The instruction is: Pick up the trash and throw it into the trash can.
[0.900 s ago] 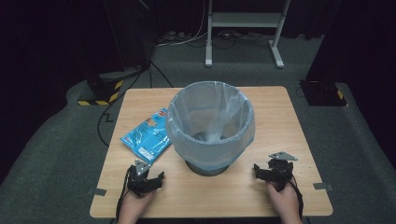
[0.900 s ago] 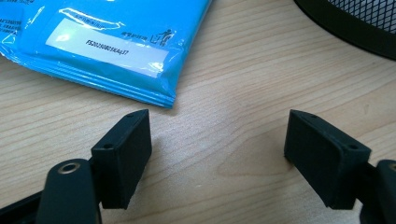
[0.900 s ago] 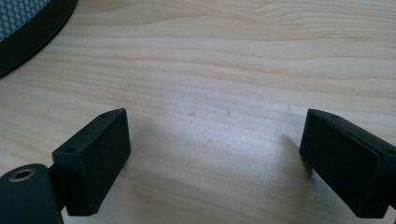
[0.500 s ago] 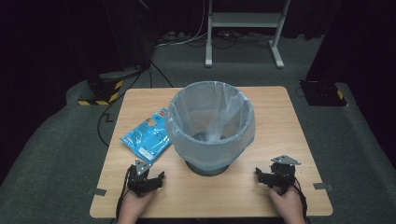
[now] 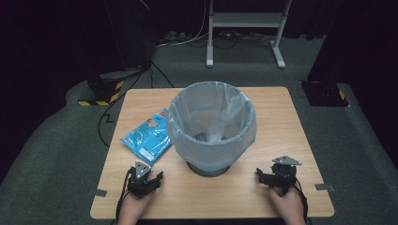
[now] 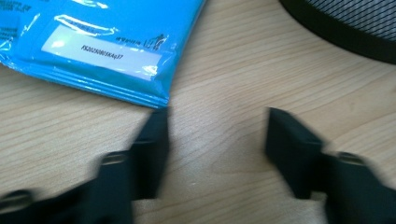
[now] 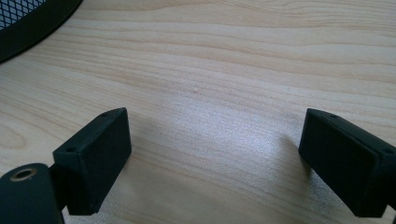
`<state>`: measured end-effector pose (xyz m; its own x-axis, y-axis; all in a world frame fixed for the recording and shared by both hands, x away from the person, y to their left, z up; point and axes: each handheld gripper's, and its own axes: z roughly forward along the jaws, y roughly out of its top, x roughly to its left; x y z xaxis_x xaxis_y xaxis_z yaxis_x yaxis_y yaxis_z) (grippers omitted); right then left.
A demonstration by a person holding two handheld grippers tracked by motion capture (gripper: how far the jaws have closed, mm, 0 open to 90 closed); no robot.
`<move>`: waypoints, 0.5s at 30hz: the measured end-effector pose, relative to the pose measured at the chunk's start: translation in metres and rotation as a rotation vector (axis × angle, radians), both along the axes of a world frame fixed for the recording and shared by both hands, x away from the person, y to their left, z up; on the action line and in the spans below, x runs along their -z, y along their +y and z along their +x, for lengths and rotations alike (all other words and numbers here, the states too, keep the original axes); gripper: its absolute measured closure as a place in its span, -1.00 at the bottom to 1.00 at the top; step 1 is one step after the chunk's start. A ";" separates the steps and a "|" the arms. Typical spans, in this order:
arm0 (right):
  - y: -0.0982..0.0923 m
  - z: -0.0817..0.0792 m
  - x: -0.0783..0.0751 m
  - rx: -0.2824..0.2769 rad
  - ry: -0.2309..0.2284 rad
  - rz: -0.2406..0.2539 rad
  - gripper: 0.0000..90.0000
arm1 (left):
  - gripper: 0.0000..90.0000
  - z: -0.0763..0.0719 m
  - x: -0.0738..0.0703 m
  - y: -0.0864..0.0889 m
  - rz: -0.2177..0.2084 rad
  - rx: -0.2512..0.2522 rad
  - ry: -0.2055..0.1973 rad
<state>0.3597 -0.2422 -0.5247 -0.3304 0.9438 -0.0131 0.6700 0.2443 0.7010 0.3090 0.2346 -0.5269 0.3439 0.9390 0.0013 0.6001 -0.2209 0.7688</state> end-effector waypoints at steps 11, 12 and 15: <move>0.000 0.000 0.000 -0.001 0.000 0.001 -0.79 | 0.85 0.029 -0.033 0.010 0.008 -0.078 -0.095; 0.000 0.000 0.000 -0.001 0.000 0.002 -0.79 | 0.69 0.036 -0.036 0.012 0.002 -0.104 -0.099; 0.000 0.000 0.000 -0.003 -0.003 0.002 -0.79 | 0.32 0.058 -0.034 0.020 -0.001 -0.166 -0.071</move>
